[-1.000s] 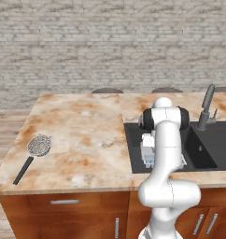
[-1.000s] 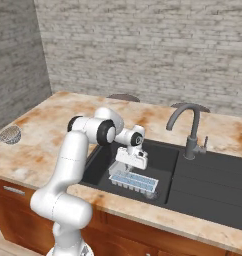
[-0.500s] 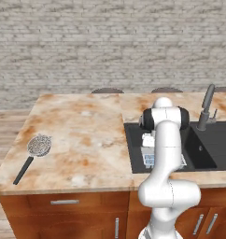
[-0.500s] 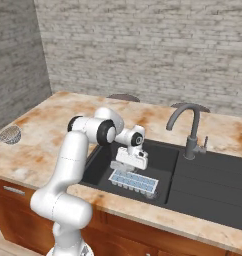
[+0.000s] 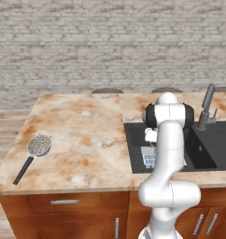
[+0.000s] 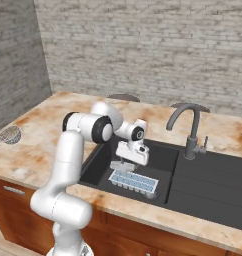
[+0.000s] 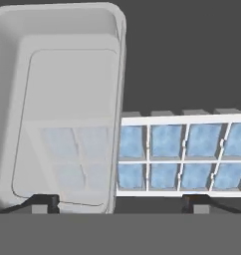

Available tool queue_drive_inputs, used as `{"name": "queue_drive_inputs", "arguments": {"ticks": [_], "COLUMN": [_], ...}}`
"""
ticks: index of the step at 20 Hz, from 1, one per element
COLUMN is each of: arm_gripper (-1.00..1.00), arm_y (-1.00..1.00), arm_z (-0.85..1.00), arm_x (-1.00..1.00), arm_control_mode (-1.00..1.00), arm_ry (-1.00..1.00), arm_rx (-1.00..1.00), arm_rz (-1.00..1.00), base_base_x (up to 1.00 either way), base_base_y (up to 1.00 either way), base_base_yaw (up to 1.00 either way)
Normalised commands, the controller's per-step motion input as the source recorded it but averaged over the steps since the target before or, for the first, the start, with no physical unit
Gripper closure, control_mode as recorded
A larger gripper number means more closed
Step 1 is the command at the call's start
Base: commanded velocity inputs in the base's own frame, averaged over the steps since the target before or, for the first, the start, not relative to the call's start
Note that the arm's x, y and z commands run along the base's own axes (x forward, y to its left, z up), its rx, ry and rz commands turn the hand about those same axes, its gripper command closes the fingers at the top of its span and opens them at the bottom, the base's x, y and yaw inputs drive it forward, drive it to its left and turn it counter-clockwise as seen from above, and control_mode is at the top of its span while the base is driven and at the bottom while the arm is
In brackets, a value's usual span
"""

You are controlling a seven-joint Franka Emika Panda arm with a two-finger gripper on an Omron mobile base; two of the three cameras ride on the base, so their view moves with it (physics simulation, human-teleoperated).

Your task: Pick the tupperware and strainer and place them in the sink. Then turn on the water.

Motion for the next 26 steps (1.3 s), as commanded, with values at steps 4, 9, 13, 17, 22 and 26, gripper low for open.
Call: {"name": "queue_drive_inputs", "arguments": {"ticks": [4,9,13,17,22,26], "arm_gripper": [-1.0,-1.0,-1.0,-1.0,-1.0,-1.0], "arm_y": [0.01,0.31,0.38,0.38,0.26,0.3], "arm_z": [0.35,0.62,0.87,0.91,0.87,0.87], "arm_x": [-0.36,-0.73,-0.89,-0.91,-0.97,-0.84], "arm_control_mode": [-1.0,-1.0,-1.0,-1.0,-1.0,-1.0], "arm_ry": [-0.04,0.0,0.0,0.0,-0.05,-0.13], "arm_rx": [0.01,0.01,0.0,0.0,0.02,0.0], "arm_rz": [0.0,0.0,0.0,0.0,0.0,0.0], "base_base_x": [0.0,0.0,0.0,0.0,0.0,0.0], "base_base_y": [0.0,0.0,0.0,0.0,0.0,0.0], "base_base_yaw": [0.0,0.0,0.0,0.0,0.0,0.0]}}
